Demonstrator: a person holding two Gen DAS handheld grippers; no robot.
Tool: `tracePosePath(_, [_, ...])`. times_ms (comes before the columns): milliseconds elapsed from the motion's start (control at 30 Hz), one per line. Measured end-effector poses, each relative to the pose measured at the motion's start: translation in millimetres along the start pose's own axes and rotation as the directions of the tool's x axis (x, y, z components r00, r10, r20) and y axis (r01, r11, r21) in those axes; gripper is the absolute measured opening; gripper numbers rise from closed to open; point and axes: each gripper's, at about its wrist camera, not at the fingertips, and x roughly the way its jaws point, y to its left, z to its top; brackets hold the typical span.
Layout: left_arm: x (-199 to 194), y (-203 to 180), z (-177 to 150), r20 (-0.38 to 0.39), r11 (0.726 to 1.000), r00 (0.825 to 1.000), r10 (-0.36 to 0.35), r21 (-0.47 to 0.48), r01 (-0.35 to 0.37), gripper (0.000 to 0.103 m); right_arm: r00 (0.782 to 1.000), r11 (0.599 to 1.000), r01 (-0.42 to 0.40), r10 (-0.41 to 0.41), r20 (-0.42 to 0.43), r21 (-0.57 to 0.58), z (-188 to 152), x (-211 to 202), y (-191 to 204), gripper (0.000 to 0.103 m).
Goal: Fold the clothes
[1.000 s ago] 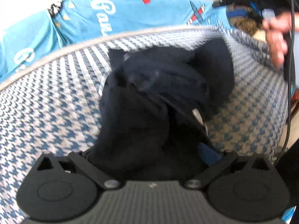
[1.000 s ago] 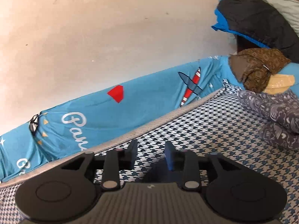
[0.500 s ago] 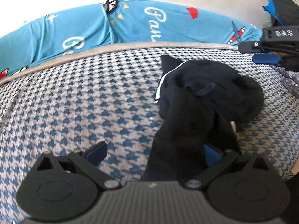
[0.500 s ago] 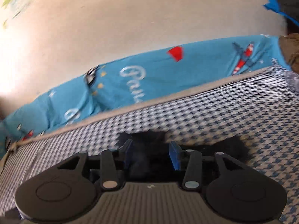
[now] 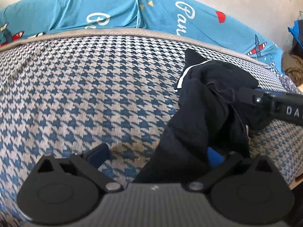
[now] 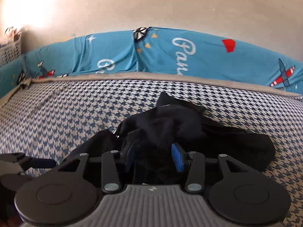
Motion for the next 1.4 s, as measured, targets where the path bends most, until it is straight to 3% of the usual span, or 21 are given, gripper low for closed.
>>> tracePosePath(267, [-4.3, -0.4, -3.0, 0.009, 1.0, 1.0, 0.007, 0.007, -0.008, 0.103, 0.999, 0.997, -0.041, 0.042, 0.011, -0.068, -6.2, 2.4, 12.9, 0.043])
tracePosePath(433, [-6.1, -1.3, -5.7, 0.015, 1.0, 1.0, 0.012, 0.014, -0.013, 0.103, 1.0, 0.993, -0.001, -0.001, -0.01, -0.121, -11.6, 14.1, 16.8, 0.042])
tracePosePath(467, [-6.8, -1.1, -6.3, 0.016, 1.0, 1.0, 0.013, 0.014, -0.013, 0.103, 1.0, 0.993, 0.001, -0.003, -0.013, -0.117, -12.1, 16.8, 16.0, 0.041])
tracePosePath(567, [-8.9, -0.7, -8.4, 0.02, 1.0, 1.0, 0.013, 0.014, -0.014, 0.103, 1.0, 0.996, -0.012, 0.011, -0.014, -0.084, -11.4, 21.4, 12.3, 0.02])
tracePosePath(700, [-15.0, 1.9, -11.8, 0.023, 1.0, 1.0, 0.014, 0.006, -0.014, 0.103, 0.999, 1.0, 0.007, -0.008, 0.047, 0.011, -4.1, 13.0, -1.0, 0.01])
tracePosePath(767, [-18.3, 3.4, -13.5, 0.024, 1.0, 1.0, 0.014, 0.001, -0.014, 0.103, 0.994, 0.991, 0.015, -0.029, 0.107, 0.132, 0.9, 1.7, -19.6, 0.01])
tracePosePath(833, [-21.0, 5.3, -15.5, 0.021, 1.0, 1.0, 0.017, -0.005, -0.017, 0.103, 0.986, 0.962, 0.032, -0.075, 0.151, 0.27, 2.8, -8.7, -41.4, 0.009])
tracePosePath(933, [-24.6, 7.4, -18.8, 0.015, 1.0, 0.999, 0.029, -0.013, -0.029, 0.103, 0.967, 0.888, 0.108, -0.198, 0.16, 0.447, -0.8, -21.3, -72.7, 0.009])
tracePosePath(1100, [-29.4, 7.6, -23.7, 0.012, 0.999, 0.999, 0.047, -0.009, -0.047, 0.103, 0.929, 0.795, 0.235, -0.353, 0.111, 0.56, -8.6, -33.7, -100.2, 0.01])
tracePosePath(1200, [-32.3, 7.6, -26.5, 0.01, 0.998, 0.998, 0.057, -0.006, -0.057, 0.103, 0.912, 0.746, 0.258, -0.398, 0.1, 0.614, -12.3, -42.7, -110.6, 0.012])
tracePosePath(1300, [-35.0, 7.6, -29.2, 0.009, 0.998, 0.998, 0.063, -0.005, -0.063, 0.103, 0.899, 0.727, 0.254, -0.42, 0.121, 0.639, -17.9, -56.8, -115.2, 0.016])
tracePosePath(1400, [-37.2, 7.9, -31.2, 0.007, 0.998, 0.998, 0.064, -0.005, -0.064, 0.103, 0.901, 0.735, 0.248, -0.414, 0.128, 0.631, -21.5, -66.4, -112.9, 0.017])
